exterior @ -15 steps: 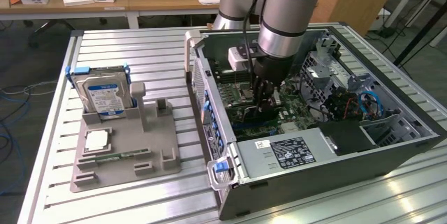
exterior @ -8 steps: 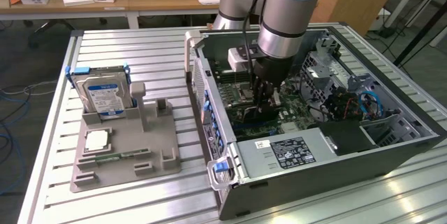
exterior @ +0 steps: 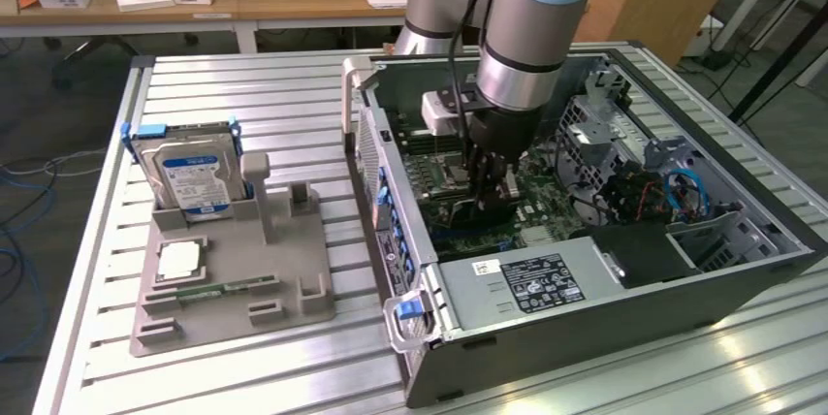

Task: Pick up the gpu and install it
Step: 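Insert the gpu into the slot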

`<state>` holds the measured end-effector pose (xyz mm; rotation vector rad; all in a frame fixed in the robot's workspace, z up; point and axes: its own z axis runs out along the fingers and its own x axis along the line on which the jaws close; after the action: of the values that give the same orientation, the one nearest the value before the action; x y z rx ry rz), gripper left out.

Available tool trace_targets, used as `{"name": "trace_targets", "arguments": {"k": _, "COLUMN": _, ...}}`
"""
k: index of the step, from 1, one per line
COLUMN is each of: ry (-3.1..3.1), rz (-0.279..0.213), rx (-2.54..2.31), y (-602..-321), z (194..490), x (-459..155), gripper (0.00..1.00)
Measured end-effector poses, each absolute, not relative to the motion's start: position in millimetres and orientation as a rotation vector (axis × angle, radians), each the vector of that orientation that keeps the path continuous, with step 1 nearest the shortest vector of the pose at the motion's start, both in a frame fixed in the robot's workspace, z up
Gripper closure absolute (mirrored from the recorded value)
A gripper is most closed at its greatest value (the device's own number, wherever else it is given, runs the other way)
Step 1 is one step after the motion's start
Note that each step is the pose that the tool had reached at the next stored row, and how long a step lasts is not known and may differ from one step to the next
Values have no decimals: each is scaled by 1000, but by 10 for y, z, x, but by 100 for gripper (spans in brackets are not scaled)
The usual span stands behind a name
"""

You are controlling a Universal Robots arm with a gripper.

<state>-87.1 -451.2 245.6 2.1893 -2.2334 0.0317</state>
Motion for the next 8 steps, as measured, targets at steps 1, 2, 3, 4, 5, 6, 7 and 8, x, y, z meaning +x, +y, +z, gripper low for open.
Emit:
{"name": "trace_targets", "arguments": {"k": 1, "ry": -2233, "rz": 32, "rx": 2189, "y": -4513, "z": 2453, "x": -872, "gripper": 74}}
{"name": "trace_targets", "arguments": {"k": 2, "ry": -2233, "rz": 32, "rx": 2189, "y": -4513, "z": 2453, "x": -873, "gripper": 74}}
{"name": "trace_targets", "arguments": {"k": 3, "ry": -2233, "rz": 32, "rx": 2189, "y": -4513, "z": 2453, "x": -873, "gripper": 74}}
{"name": "trace_targets", "arguments": {"k": 4, "ry": -2233, "rz": 32, "rx": 2189, "y": -4513, "z": 2453, "x": -874, "gripper": 74}}
{"name": "trace_targets", "arguments": {"k": 5, "ry": -2233, "rz": 32, "rx": 2189, "y": -4513, "z": 2453, "x": -874, "gripper": 74}}
{"name": "trace_targets", "arguments": {"k": 6, "ry": -2233, "rz": 32, "rx": 2189, "y": -4513, "z": 2452, "x": -874, "gripper": 74}}
{"name": "trace_targets", "arguments": {"k": 7, "ry": -2233, "rz": 32, "rx": 2189, "y": -4513, "z": 2452, "x": -874, "gripper": 74}}
{"name": "trace_targets", "arguments": {"k": 8, "ry": -2233, "rz": 32, "rx": 2189, "y": -4513, "z": 2452, "x": -874, "gripper": 74}}
